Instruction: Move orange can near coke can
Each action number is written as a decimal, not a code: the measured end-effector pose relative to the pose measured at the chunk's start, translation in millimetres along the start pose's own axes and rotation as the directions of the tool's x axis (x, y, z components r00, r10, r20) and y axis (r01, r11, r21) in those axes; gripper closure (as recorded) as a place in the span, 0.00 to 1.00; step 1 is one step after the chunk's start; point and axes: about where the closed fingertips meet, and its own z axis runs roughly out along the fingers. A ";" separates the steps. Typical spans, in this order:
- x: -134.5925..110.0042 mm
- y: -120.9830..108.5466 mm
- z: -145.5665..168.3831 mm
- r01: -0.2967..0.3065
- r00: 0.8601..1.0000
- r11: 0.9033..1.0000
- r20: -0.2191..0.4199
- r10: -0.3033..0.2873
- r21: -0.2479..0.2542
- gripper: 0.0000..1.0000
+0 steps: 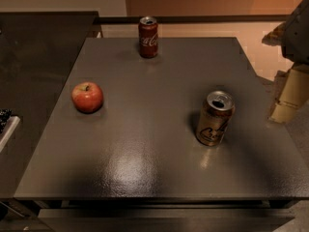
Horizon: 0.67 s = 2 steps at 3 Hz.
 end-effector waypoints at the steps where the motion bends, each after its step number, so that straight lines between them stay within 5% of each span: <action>1: 0.0 0.0 0.0 0.000 1.000 1.000 0.000 0.000 0.000 0.00; 2: 1.8 -4.9 1.2 -0.005 0.999 1.000 0.037 0.006 -0.019 0.00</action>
Offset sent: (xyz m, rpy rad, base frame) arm 0.0095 -0.0088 -0.0057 0.0966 0.0456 0.0200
